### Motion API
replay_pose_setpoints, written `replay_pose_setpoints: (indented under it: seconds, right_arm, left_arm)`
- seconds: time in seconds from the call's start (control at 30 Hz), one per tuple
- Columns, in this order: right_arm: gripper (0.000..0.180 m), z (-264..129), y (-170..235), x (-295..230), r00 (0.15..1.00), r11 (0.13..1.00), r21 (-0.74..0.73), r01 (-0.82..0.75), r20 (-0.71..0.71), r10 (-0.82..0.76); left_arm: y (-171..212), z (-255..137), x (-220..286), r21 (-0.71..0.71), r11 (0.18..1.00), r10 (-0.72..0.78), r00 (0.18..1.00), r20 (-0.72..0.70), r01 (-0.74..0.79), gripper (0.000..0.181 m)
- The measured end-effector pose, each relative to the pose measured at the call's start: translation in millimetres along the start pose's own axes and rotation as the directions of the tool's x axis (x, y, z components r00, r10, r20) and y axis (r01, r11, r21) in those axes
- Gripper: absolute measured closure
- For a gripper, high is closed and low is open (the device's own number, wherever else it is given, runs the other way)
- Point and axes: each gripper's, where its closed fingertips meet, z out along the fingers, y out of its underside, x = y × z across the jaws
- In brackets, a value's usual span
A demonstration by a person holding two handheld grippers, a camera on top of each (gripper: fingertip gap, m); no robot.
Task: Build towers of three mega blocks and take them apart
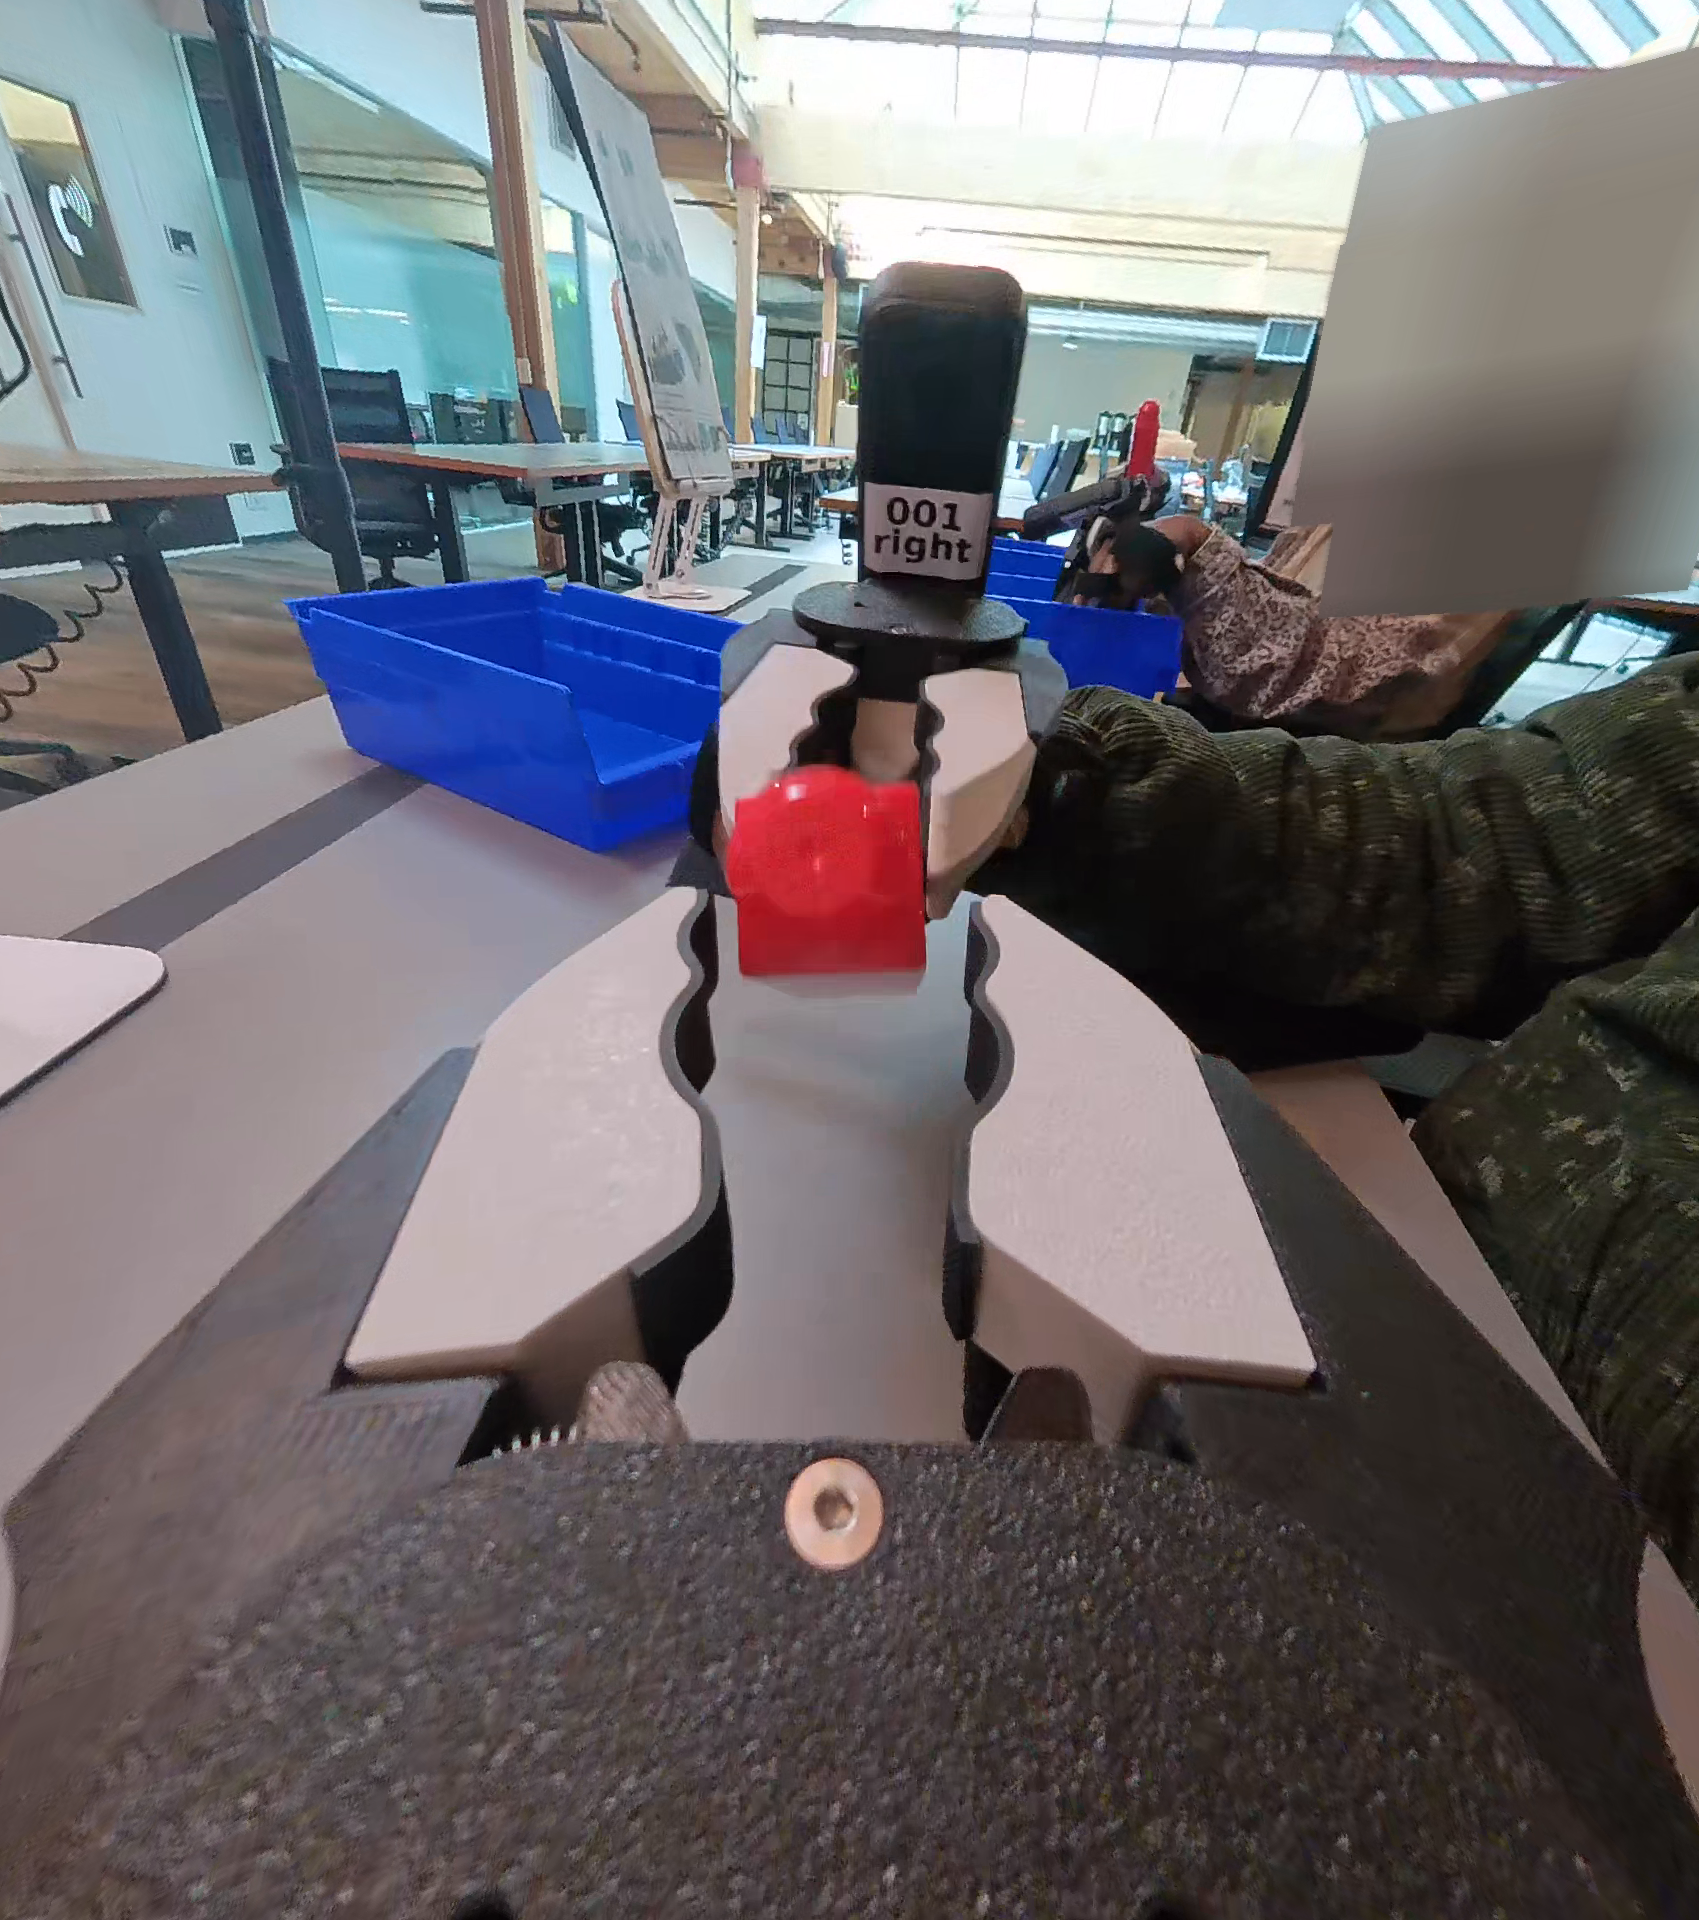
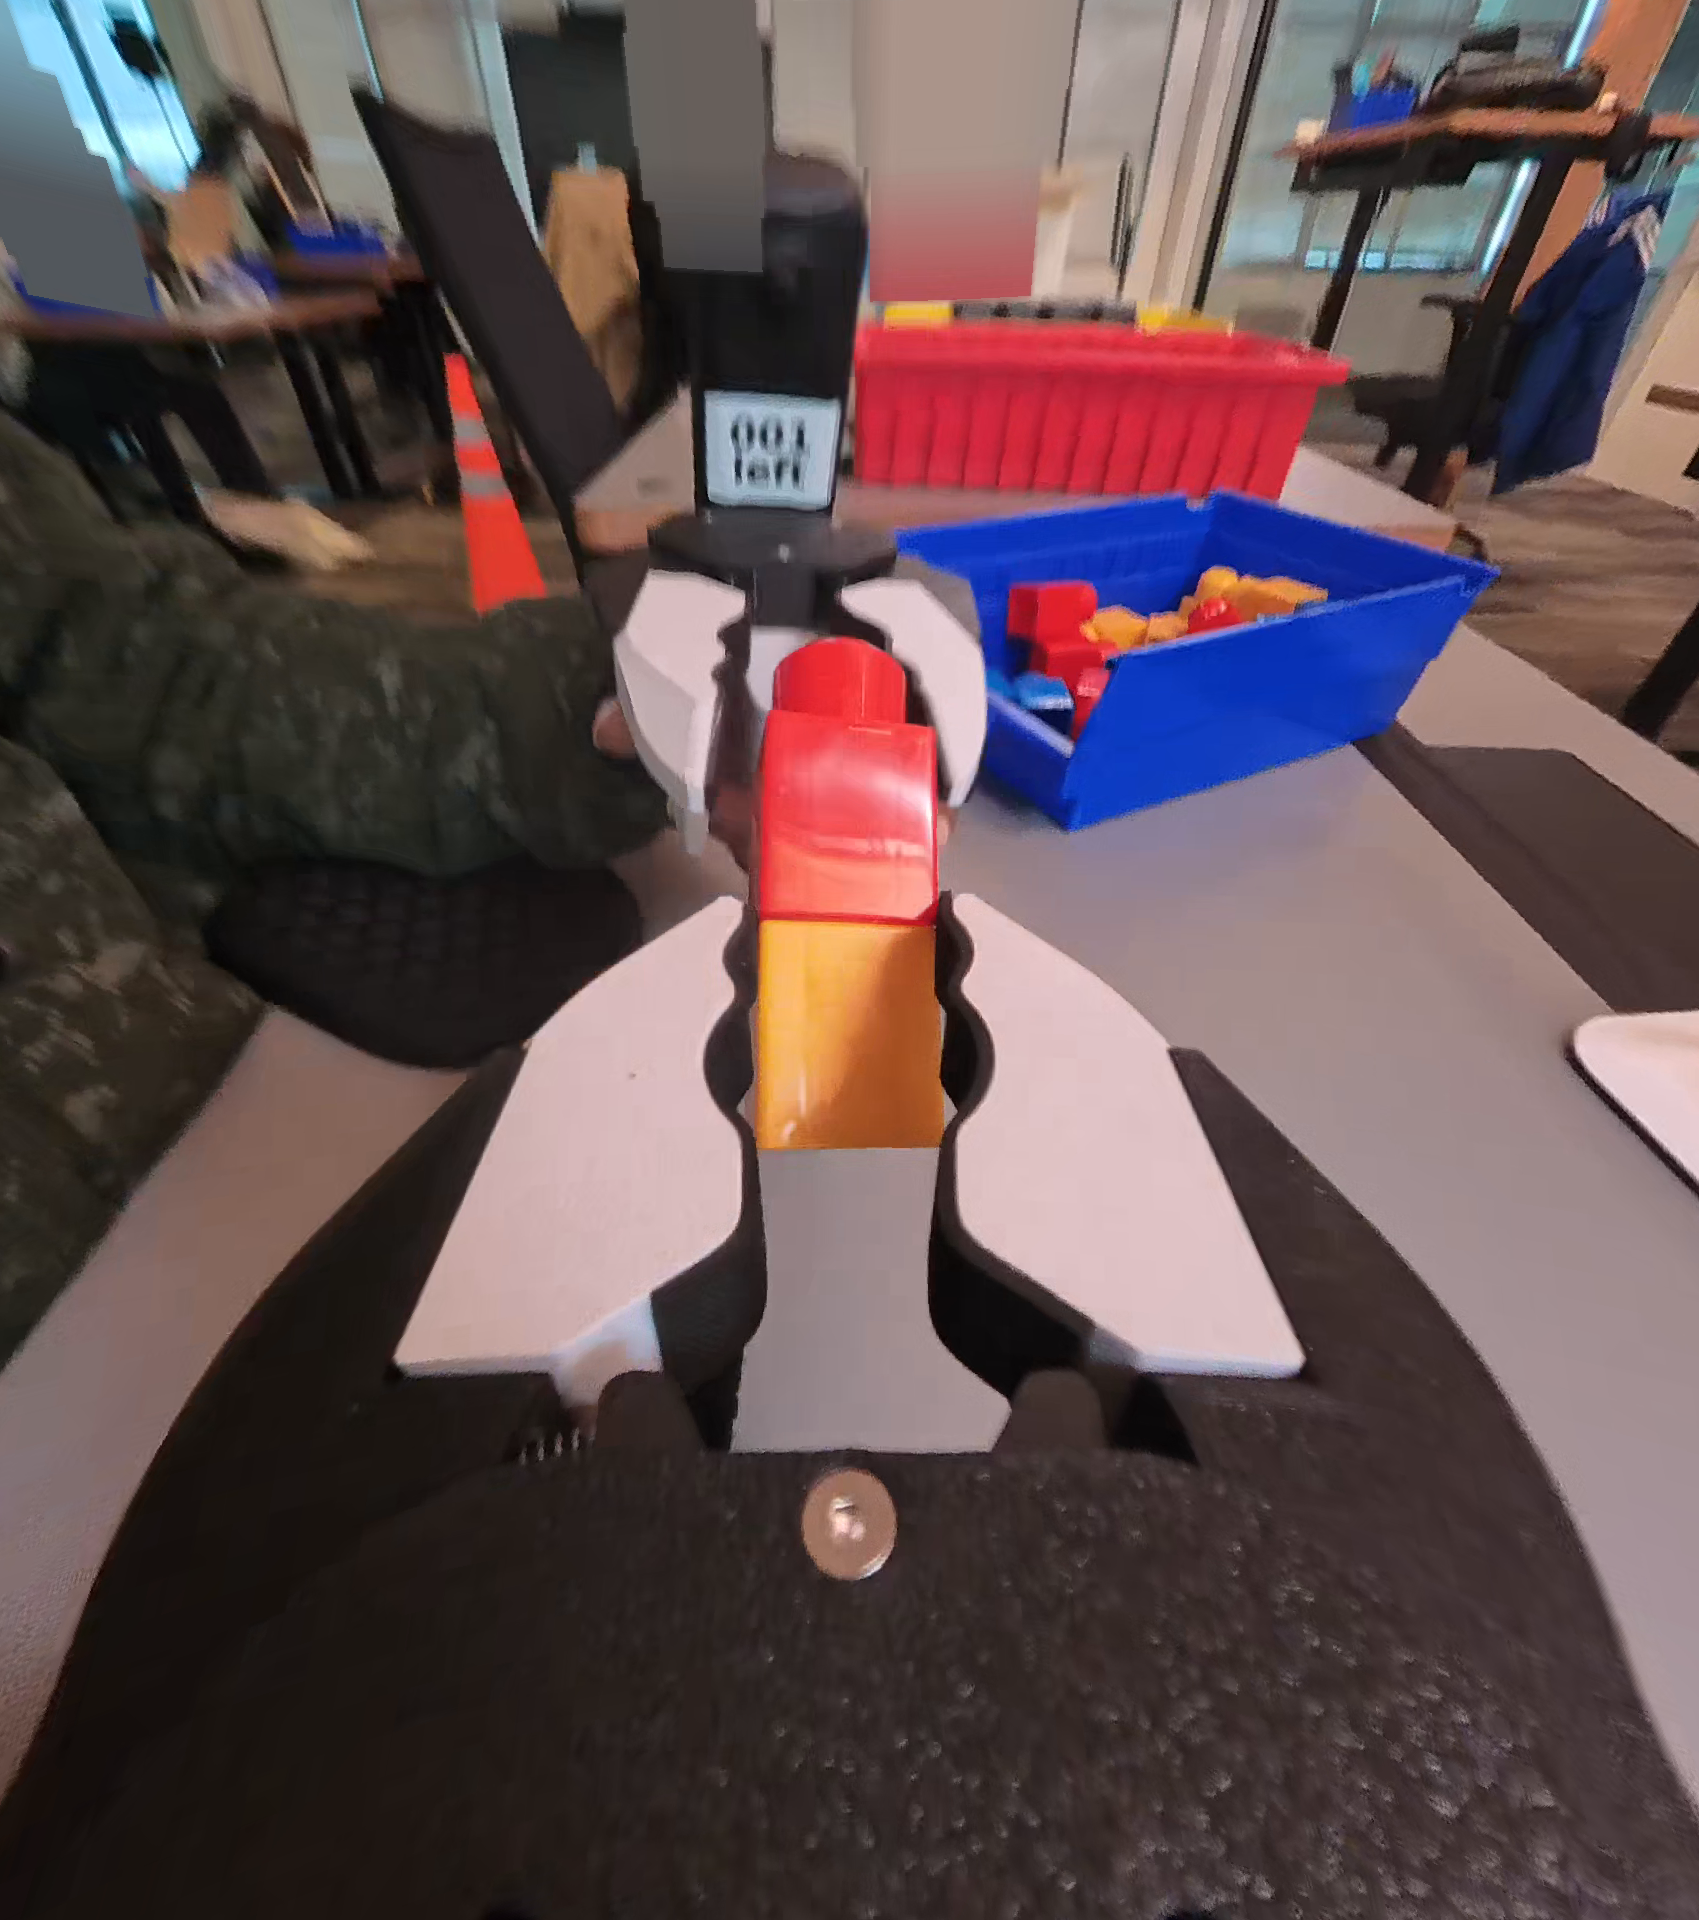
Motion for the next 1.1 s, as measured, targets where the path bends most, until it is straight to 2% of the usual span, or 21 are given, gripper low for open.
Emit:
replay_pose_setpoints:
  seconds: [0.1, 0.17, 0.3, 0.4, 0.47, 0.53, 0.6, 0.73, 0.8, 0.87, 0.9, 0.97, 1.03, 1.1]
  right_arm:
    - [0.147, 0.8, -2.2, -1.4, 0.999, 0.998, 0.047, -0.031, 0.028, 0.03]
    - [0.147, 6.1, 9.2, -1.7, 0.999, 1.0, -0.016, -0.025, 0.025, 0.026]
    - [0.144, 17.0, 40.8, -2.2, 1.0, 0.973, -0.229, 0.028, -0.006, -0.031]
    - [0.135, 20.7, 45.7, -4.9, 1.0, 0.964, -0.266, 0.029, 0.0, -0.03]
    - [0.143, 20.8, 51.6, -10.5, 0.999, 0.955, -0.295, 0.029, 0.033, -0.02]
    - [0.144, 19.8, 53.2, -10.6, 0.999, 0.952, -0.303, 0.036, 0.038, -0.026]
    - [0.144, 16.9, 53.0, -2.1, 0.999, 0.954, -0.299, 0.032, 0.001, -0.033]
    - [0.144, -7.6, 64.3, 48.1, 0.975, 0.961, -0.273, -0.043, -0.221, -0.019]
    - [0.144, -22.5, 82.4, 69.7, 0.953, 0.951, -0.287, -0.118, -0.303, 0.026]
    - [0.144, -31.4, 107.0, 78.4, 0.944, 0.925, -0.345, -0.161, -0.326, 0.042]
    - [0.144, -32.6, 114.3, 79.7, 0.945, 0.92, -0.355, -0.166, -0.324, 0.046]
    - [0.144, -32.8, 119.7, 78.5, 0.949, 0.913, -0.371, -0.172, -0.311, 0.053]
    - [0.144, -32.9, 124.4, 77.1, 0.952, 0.898, -0.411, -0.156, -0.306, 0.026]
    - [0.141, -31.8, 129.3, 73.2, 0.957, 0.881, -0.448, -0.151, -0.291, 0.017]
  left_arm:
    - [4.4, 8.6, -0.2, -0.021, 1.0, 0.023, 0.999, 0.032, -0.023, 0.144]
    - [5.4, 8.6, 0.9, -0.045, 0.999, 0.026, 0.999, 0.027, -0.025, 0.145]
    - [34.9, 10.0, 0.9, -0.229, 0.972, 0.066, 0.998, 0.016, -0.061, 0.145]
    - [44.8, 12.3, 5.0, -0.275, 0.96, 0.05, 0.999, -0.015, -0.052, 0.145]
    - [48.4, 13.7, 7.8, -0.281, 0.957, 0.065, 0.997, -0.031, -0.071, 0.145]
    - [49.5, 14.3, 6.8, -0.27, 0.96, 0.072, 0.997, -0.026, -0.076, 0.145]
    - [46.8, 12.6, -4.3, -0.272, 0.96, 0.078, 0.996, 0.04, -0.065, 0.145]
    - [14.2, -21.1, -50.6, -0.215, 0.975, 0.134, 0.931, 0.34, -0.062, 0.154]
    - [-9.4, -58.6, -74.7, -0.193, 0.979, 0.157, 0.841, 0.519, -0.064, 0.155]
    - [-29.0, -111.4, -95.3, -0.186, 0.981, 0.166, 0.693, 0.702, -0.047, 0.153]
    - [-36.4, -143.3, -102.8, -0.187, 0.982, 0.174, 0.593, 0.786, -0.04, 0.15]
    - [-44.6, -218.3, -110.0, -0.196, 0.98, 0.191, 0.337, 0.922, -0.019, 0.147]
    - [-41.4, -296.1, -103.8, -0.144, 0.989, 0.143, 0.091, 0.986, 0.012, 0.144]
    - [-26.8, -359.4, -92.8, -0.07, 0.997, 0.073, -0.076, 0.994, 0.04, 0.14]
